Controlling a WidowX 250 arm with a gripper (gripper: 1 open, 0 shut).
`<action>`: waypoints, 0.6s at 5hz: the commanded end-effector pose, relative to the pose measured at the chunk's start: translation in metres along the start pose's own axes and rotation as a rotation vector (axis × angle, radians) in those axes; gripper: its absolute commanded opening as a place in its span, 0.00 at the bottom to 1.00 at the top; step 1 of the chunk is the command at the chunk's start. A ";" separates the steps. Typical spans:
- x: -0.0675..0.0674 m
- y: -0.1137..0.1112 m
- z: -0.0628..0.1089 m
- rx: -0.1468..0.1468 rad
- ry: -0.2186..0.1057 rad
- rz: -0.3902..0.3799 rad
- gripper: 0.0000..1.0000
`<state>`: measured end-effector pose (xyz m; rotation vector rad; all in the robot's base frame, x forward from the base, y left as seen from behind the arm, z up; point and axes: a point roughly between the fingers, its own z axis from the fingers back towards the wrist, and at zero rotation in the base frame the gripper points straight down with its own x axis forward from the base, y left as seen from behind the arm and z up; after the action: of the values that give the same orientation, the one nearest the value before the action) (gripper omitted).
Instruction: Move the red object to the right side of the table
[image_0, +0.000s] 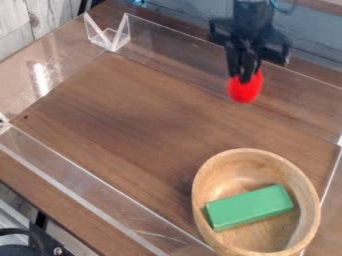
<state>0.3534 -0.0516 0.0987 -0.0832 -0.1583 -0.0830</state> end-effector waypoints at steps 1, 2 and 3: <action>0.000 -0.012 -0.004 -0.016 -0.044 0.023 0.00; -0.003 -0.022 -0.016 -0.039 -0.045 -0.006 0.00; -0.004 -0.027 -0.026 -0.050 -0.045 -0.054 0.00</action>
<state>0.3458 -0.0762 0.0596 -0.1258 -0.1557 -0.1206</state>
